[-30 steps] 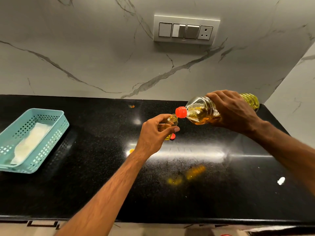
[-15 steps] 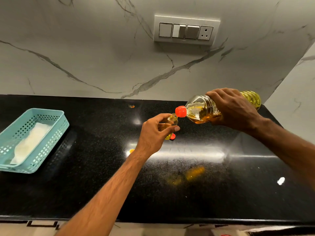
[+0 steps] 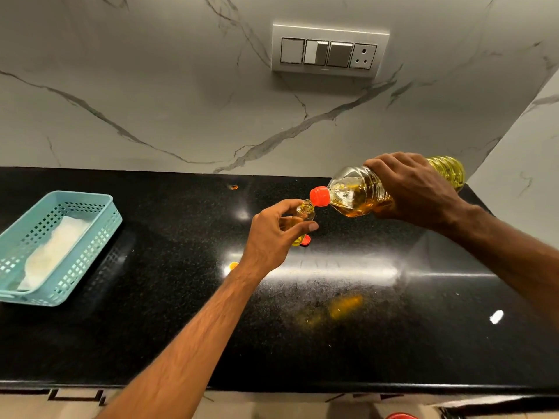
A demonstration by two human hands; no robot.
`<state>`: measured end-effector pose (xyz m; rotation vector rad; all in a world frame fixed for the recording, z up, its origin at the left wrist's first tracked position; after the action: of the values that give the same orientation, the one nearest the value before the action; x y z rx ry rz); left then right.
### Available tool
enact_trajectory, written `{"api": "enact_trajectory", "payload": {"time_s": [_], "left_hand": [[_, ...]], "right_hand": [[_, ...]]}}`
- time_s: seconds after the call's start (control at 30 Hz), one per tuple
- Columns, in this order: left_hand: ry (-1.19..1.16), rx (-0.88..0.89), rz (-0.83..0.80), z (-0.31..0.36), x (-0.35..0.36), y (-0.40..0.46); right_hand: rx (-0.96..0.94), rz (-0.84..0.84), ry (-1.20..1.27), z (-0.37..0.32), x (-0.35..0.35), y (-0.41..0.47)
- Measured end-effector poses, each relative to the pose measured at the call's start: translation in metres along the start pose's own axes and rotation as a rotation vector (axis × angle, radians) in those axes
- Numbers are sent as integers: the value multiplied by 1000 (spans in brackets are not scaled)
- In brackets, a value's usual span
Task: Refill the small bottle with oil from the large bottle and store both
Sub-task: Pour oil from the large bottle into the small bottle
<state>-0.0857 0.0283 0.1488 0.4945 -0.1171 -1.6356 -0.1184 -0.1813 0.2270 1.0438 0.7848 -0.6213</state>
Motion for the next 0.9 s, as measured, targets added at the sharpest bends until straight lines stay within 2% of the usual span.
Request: {"api": "enact_trajectory", "payload": {"time_s": [0.9], "left_hand": [[-22, -18, -5, -3, 0, -7]], "right_hand": [[-32, -50, -47, -6, -10, 2]]}}
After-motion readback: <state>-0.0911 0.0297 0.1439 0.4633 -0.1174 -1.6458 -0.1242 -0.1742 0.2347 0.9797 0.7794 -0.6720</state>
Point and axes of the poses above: each hand's wrist, its own y-axis towards the middle knuckle, its own x-axis out of the palm, z = x × y, the point moved 6 cm from there along y, towards the middle knuckle, and after that the axes turned 15 degrees about z, right-handed, at the moved point
